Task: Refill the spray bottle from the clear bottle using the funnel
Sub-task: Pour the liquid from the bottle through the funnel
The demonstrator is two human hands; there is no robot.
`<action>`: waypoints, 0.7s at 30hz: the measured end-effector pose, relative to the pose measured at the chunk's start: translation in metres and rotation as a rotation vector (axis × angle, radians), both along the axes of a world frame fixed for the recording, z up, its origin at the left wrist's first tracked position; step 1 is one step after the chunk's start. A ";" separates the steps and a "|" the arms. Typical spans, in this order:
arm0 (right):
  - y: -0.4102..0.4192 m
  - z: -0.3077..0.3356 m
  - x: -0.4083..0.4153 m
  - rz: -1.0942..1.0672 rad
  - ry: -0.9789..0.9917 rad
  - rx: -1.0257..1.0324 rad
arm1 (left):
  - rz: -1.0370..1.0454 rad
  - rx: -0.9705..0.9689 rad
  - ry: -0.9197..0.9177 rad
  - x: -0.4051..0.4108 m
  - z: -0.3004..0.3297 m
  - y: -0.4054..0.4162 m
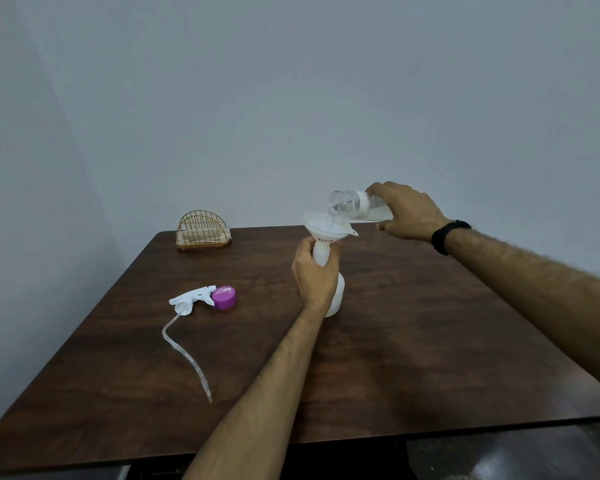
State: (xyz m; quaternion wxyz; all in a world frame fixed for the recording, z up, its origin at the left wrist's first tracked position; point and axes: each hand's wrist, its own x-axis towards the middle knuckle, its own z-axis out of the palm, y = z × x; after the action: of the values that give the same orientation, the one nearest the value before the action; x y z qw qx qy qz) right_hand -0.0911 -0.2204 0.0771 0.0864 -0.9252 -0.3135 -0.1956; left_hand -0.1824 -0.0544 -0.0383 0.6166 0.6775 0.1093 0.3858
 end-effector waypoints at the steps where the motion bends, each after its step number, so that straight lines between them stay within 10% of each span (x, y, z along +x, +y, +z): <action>1: 0.000 0.000 0.000 0.000 -0.001 -0.001 | 0.005 0.002 -0.001 0.001 0.001 0.000; 21: 0.002 0.001 0.000 0.001 -0.039 -0.044 | 0.033 -0.003 -0.044 0.002 -0.003 -0.002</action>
State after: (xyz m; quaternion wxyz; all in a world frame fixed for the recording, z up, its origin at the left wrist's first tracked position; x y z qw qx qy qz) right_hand -0.0916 -0.2189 0.0781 0.0601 -0.9227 -0.3199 -0.2067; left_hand -0.1804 -0.0566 -0.0409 0.6134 0.6662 0.1074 0.4104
